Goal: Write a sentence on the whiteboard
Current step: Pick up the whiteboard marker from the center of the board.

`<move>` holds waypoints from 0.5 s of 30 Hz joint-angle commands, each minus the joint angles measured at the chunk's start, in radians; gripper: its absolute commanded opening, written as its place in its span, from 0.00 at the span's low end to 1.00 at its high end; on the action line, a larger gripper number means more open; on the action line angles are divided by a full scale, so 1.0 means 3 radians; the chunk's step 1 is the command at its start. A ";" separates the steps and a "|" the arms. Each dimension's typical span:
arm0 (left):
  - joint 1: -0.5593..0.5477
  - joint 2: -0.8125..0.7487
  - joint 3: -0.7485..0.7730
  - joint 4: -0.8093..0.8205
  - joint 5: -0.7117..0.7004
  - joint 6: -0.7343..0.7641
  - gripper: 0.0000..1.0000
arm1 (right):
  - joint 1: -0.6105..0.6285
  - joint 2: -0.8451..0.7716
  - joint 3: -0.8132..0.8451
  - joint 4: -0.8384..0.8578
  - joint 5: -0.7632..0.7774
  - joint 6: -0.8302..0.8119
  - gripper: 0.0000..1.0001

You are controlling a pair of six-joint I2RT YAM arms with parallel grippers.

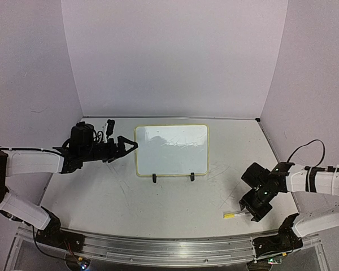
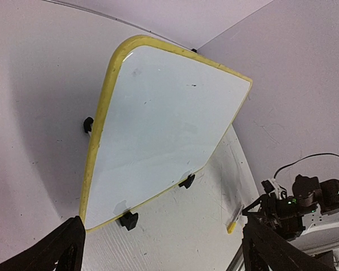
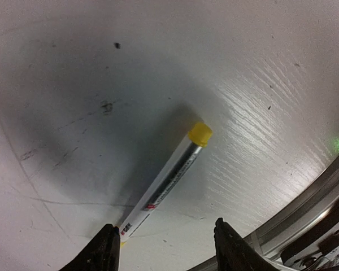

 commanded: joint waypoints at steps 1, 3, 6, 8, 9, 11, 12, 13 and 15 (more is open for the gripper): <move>0.0011 -0.0221 0.0103 -0.0005 0.0125 0.0046 0.98 | -0.0029 0.0219 -0.0062 0.0444 -0.0072 0.0711 0.57; 0.0013 -0.0278 0.0081 -0.0010 0.0141 0.0025 0.98 | -0.0045 0.0379 -0.0005 0.0486 -0.0083 0.0679 0.55; 0.0013 -0.0353 0.0051 -0.0043 0.0153 0.0028 0.98 | -0.0057 0.0628 0.0110 0.0499 -0.0136 0.0589 0.52; 0.0012 -0.0387 0.0040 -0.0084 0.0145 0.0046 0.99 | -0.0057 0.0760 0.0164 0.0505 -0.0185 0.0565 0.50; 0.0011 -0.0393 0.0041 -0.0104 0.0145 0.0055 0.99 | -0.0057 0.0809 0.0181 0.0507 -0.0212 0.0564 0.47; 0.0011 -0.0384 0.0062 -0.0160 0.0155 0.0075 0.99 | -0.0057 0.0863 0.0181 0.0508 -0.0253 0.0589 0.40; 0.0010 -0.0380 0.0074 -0.0187 0.0157 0.0089 0.99 | -0.0057 0.0872 0.0173 0.0508 -0.0270 0.0608 0.36; 0.0013 -0.0377 0.0089 -0.0211 0.0152 0.0110 0.99 | -0.0057 0.0867 0.0166 0.0507 -0.0273 0.0624 0.34; 0.0013 -0.0367 0.0138 -0.0303 0.0122 0.0170 0.99 | -0.0057 0.0845 0.0171 0.0508 -0.0253 0.0634 0.32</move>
